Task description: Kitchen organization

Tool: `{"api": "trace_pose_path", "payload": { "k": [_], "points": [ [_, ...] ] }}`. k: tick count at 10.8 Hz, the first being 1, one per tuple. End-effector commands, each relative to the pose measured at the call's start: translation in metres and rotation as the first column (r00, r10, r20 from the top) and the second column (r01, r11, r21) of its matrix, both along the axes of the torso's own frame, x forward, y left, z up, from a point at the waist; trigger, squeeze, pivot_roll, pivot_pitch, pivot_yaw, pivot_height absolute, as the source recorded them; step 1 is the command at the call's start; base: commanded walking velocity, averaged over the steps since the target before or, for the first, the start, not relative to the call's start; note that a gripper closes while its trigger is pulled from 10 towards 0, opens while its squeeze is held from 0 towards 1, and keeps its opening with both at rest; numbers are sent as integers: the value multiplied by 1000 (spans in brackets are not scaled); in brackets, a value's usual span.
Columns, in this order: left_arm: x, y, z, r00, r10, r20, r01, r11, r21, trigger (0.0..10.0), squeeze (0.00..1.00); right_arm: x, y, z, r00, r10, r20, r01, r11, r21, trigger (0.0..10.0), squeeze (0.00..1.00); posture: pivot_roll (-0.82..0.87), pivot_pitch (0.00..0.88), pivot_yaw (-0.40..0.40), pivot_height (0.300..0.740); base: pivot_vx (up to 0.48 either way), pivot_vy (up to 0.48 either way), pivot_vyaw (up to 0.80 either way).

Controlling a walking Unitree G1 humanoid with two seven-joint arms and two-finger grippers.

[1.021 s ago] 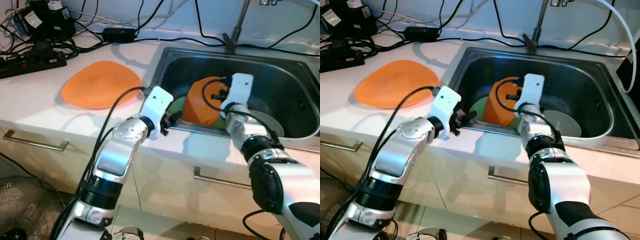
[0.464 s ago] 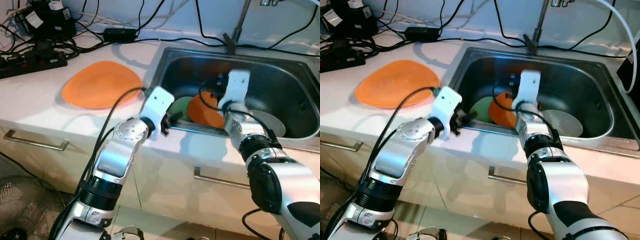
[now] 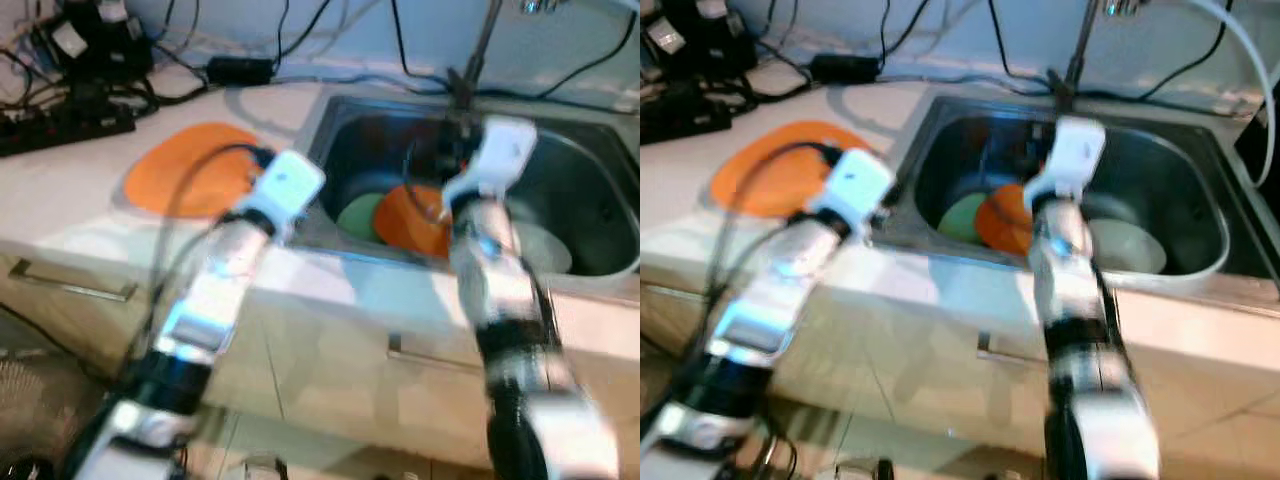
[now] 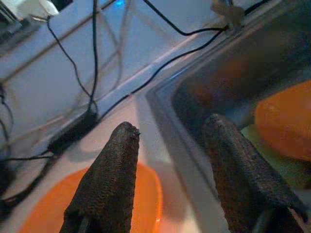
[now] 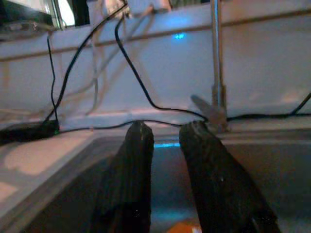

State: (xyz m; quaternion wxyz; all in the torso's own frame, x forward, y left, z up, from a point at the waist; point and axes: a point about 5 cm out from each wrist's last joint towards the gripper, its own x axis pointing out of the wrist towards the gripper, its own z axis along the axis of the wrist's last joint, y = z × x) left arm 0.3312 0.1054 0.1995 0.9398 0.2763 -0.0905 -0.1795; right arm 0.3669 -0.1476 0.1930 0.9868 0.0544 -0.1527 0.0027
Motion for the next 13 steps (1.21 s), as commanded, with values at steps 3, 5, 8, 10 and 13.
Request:
{"api": "trace_pose_path", "payload": {
  "k": [3, 5, 8, 10, 13],
  "points": [
    [-10, 23, -13, 998, 24, 66, -35, 984, 173, 10000, 0, -27, 5, -4, 999, 35, 34, -33, 998, -47, 10000, 0, 53, 51, 30, 740, 0, 0, 0],
    [-15, 39, -12, 996, 28, 89, -55, 946, 319, 10000, 0, -32, 13, -13, 999, 41, -27, -42, 999, -32, 10000, 0, 64, 60, 34, 740, 0, 0, 0],
    [-13, 59, -14, 995, 71, 73, -98, 855, 509, 10000, 0, -35, 29, -17, 995, 78, -59, -78, 997, 4, 10000, 0, 74, 58, 35, 740, 0, 0, 0],
    [-3, 71, -12, 994, 111, -6, -89, 833, 547, 10000, 0, -31, 32, -13, 994, 83, -68, -82, 997, 13, 10000, 0, 79, 65, 34, 740, 0, 0, 0],
    [-1, 75, -17, 990, 114, -83, -39, 791, 611, 10000, 0, -33, 36, -11, 993, 91, -77, -89, 996, 20, 10000, 0, 71, 65, 38, 740, 0, 0, 0]
  ]
}}
